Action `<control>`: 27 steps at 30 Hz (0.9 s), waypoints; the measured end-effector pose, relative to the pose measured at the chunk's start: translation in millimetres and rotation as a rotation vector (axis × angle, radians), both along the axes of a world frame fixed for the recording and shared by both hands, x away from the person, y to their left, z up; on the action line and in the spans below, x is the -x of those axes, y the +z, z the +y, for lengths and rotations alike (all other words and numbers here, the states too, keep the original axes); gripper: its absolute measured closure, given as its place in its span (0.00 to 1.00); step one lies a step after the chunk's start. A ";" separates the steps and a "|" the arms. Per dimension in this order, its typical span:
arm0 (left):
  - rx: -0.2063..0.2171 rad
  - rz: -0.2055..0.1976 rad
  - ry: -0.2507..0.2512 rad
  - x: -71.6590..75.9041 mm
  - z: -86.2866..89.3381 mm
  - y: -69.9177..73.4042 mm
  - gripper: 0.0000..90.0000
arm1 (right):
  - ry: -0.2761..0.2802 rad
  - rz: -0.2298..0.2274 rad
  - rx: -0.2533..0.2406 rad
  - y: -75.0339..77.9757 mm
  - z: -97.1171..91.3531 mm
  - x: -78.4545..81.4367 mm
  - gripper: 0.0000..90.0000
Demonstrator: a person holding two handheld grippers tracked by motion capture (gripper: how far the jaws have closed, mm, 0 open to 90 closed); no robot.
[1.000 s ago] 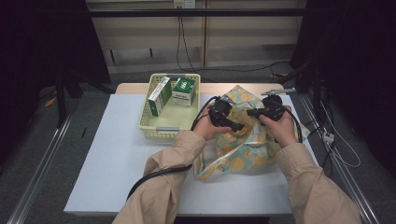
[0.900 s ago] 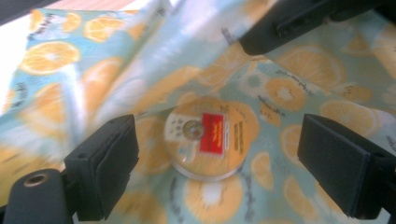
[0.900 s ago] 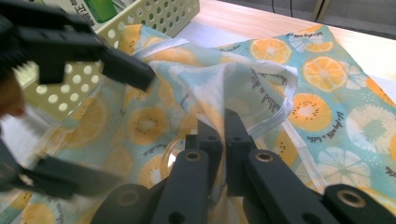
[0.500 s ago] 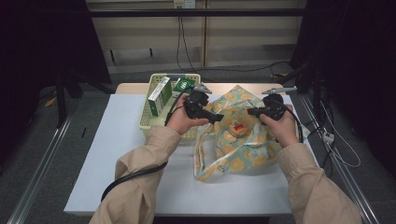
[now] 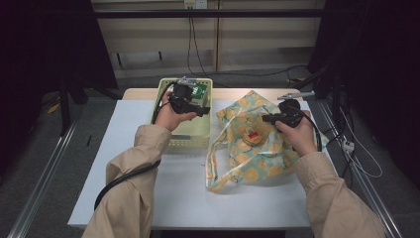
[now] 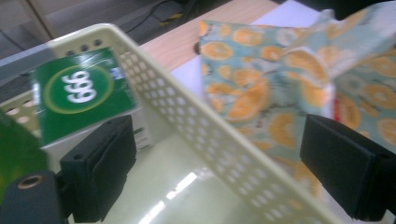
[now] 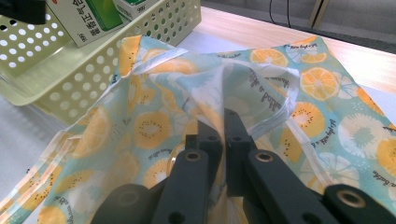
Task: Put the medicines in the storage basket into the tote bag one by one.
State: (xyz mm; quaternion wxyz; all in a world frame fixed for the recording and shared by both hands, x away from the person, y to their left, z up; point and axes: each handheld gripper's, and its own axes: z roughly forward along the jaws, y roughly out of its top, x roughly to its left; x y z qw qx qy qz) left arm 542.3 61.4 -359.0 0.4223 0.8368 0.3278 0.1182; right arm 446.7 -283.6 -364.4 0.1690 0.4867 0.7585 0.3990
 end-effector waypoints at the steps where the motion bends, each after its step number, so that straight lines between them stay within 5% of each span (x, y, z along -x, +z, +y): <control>1: 0.000 0.005 0.011 -3.0 1.7 -0.8 0.12 | 0.001 0.001 0.000 0.1 0.1 0.0 0.99; 9: -0.043 -0.025 0.051 -16.8 5.1 -7.3 0.11 | -0.002 0.000 -0.005 1.1 -1.0 -0.6 0.99; 18: -0.039 -0.016 0.111 -30.0 3.5 -15.6 0.10 | 0.002 0.000 -0.008 1.4 -0.8 -0.2 0.99; 20: -0.074 -0.034 0.143 -32.4 2.3 -17.6 0.10 | 0.005 0.000 -0.011 1.8 -1.0 0.3 0.99; 27: -0.056 0.001 0.182 -45.6 3.8 -30.1 0.09 | 0.008 0.002 -0.015 1.6 -1.8 -0.2 0.99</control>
